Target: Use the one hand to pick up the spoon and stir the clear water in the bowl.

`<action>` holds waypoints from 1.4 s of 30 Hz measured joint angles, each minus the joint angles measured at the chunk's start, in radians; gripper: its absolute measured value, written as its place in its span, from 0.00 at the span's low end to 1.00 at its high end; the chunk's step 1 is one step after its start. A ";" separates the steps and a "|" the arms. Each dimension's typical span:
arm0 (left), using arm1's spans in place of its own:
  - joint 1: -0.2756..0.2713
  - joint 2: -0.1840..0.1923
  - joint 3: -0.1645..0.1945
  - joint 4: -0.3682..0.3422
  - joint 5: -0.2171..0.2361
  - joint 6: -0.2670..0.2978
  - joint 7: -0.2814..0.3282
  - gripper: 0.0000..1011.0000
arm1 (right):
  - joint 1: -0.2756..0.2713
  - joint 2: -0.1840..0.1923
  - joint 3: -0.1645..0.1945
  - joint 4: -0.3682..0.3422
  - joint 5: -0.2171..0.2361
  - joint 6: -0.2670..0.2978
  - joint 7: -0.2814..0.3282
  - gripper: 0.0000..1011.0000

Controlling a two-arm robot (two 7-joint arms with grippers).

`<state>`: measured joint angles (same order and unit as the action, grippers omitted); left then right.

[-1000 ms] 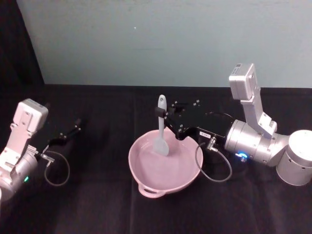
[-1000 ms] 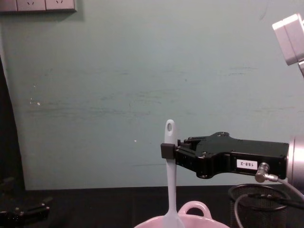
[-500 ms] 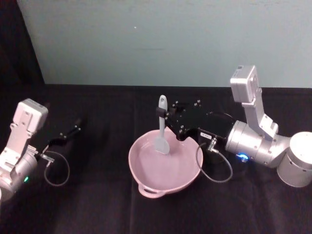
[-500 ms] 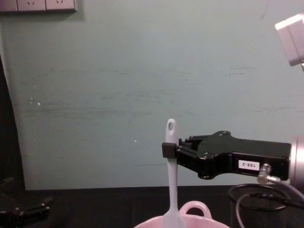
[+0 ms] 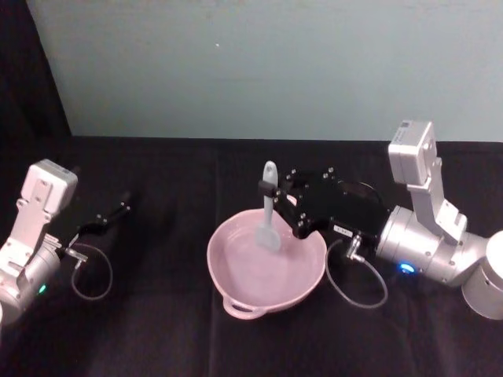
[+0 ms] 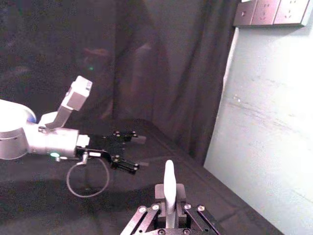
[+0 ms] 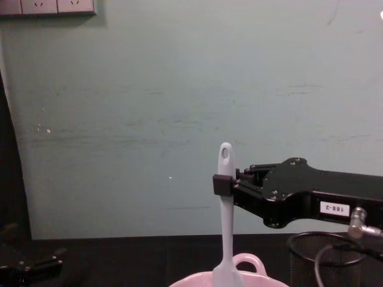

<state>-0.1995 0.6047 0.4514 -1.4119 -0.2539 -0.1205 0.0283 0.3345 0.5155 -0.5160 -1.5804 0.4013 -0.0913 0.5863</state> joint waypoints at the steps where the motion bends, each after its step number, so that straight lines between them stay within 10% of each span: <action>1: 0.000 0.000 0.000 0.000 0.000 0.000 0.000 0.99 | 0.000 0.000 0.000 0.000 0.000 0.000 0.000 0.12; 24: 0.000 0.000 0.000 0.000 0.000 0.000 0.000 0.99 | 0.044 -0.108 -0.049 0.142 -0.001 -0.069 0.062 0.12; 42: 0.000 0.000 0.000 0.000 0.000 0.000 0.000 0.99 | 0.074 -0.130 0.005 0.221 -0.050 -0.108 0.004 0.12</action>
<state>-0.1996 0.6047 0.4514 -1.4120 -0.2539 -0.1205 0.0283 0.4082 0.3855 -0.5107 -1.3589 0.3514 -0.1993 0.5907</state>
